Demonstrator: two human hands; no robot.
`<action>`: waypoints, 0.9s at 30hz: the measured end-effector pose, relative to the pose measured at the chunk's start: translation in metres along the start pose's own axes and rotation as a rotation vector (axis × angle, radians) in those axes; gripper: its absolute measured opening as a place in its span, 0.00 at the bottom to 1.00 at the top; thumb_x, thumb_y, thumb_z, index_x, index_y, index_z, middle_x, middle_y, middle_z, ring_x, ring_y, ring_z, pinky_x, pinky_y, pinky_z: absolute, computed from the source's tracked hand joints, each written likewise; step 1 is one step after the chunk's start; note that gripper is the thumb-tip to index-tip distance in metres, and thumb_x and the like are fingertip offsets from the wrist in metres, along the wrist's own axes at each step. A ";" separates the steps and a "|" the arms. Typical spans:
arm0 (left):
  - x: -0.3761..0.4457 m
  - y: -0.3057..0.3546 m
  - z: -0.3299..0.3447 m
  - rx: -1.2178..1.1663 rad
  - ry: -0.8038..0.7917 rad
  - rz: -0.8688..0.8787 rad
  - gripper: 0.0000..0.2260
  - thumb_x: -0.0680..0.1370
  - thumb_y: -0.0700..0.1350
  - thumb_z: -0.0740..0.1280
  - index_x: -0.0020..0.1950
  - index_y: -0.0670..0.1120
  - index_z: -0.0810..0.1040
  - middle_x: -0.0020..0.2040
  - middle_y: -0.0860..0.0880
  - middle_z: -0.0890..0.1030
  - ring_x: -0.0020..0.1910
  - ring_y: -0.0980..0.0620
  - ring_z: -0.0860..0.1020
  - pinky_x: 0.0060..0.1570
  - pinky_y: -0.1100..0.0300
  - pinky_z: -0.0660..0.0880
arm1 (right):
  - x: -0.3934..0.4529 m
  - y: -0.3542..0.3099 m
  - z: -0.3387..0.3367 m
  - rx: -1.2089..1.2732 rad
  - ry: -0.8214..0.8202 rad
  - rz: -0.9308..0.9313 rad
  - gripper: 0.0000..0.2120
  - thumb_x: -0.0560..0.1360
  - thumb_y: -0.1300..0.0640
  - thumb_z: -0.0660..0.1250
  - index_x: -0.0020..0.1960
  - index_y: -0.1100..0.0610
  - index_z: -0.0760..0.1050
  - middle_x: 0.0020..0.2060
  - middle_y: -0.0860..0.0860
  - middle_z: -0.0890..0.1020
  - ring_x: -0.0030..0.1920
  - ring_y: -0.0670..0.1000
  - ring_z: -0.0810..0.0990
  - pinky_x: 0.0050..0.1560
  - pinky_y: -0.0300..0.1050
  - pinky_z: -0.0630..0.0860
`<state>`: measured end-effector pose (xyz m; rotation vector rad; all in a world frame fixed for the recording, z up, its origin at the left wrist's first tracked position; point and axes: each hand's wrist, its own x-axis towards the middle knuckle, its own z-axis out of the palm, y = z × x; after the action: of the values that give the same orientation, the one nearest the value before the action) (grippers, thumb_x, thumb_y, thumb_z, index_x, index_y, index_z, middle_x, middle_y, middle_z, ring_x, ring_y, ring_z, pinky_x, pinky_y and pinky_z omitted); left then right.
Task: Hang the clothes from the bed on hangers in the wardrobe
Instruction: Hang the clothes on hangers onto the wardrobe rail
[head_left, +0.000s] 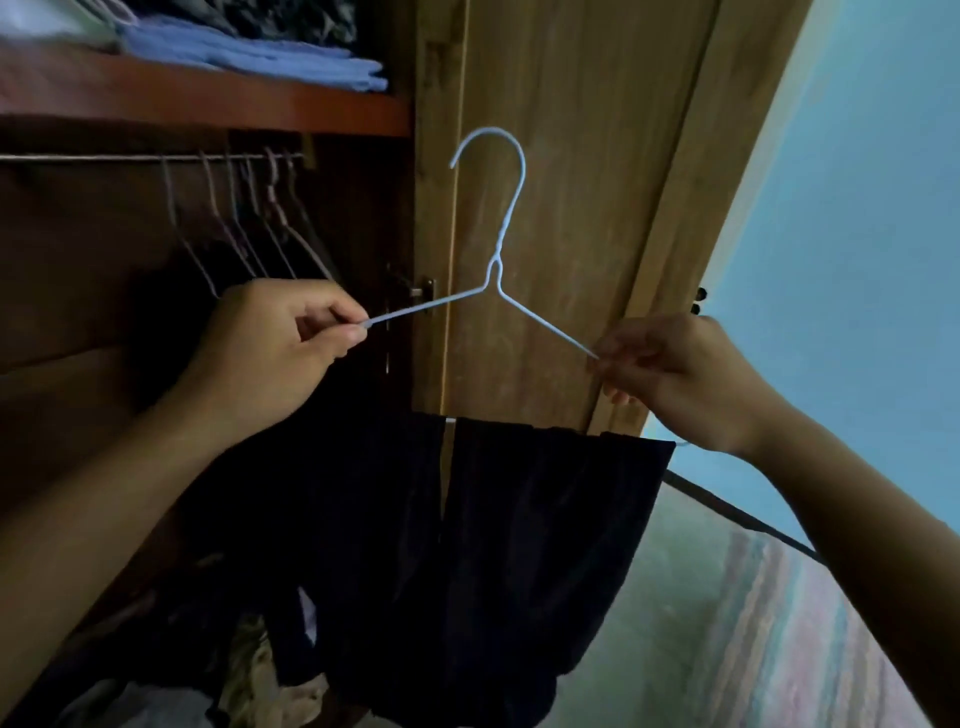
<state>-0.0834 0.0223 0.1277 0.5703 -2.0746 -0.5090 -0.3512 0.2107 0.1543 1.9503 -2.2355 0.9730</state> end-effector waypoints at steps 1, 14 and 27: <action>-0.005 -0.004 -0.009 0.016 0.014 -0.025 0.11 0.76 0.38 0.71 0.42 0.56 0.81 0.35 0.54 0.82 0.34 0.55 0.80 0.40 0.52 0.78 | 0.008 -0.005 0.006 0.014 -0.020 -0.032 0.07 0.77 0.60 0.69 0.41 0.54 0.81 0.30 0.47 0.83 0.33 0.44 0.83 0.43 0.48 0.79; -0.053 -0.084 -0.100 0.220 0.214 -0.264 0.13 0.75 0.36 0.71 0.41 0.56 0.81 0.39 0.53 0.82 0.37 0.53 0.79 0.41 0.59 0.74 | 0.079 -0.084 0.106 0.202 -0.259 -0.301 0.07 0.79 0.62 0.67 0.42 0.56 0.80 0.30 0.49 0.83 0.30 0.46 0.82 0.39 0.39 0.78; -0.024 -0.220 -0.162 0.386 0.169 -0.518 0.08 0.77 0.34 0.68 0.42 0.46 0.81 0.41 0.45 0.83 0.44 0.47 0.81 0.44 0.58 0.72 | 0.143 -0.188 0.218 0.440 -0.381 -0.219 0.09 0.78 0.68 0.63 0.39 0.65 0.77 0.26 0.57 0.81 0.24 0.52 0.80 0.25 0.42 0.75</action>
<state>0.1102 -0.1638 0.0738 1.3502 -1.8622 -0.3301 -0.1313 -0.0210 0.1175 2.7063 -2.0267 1.2320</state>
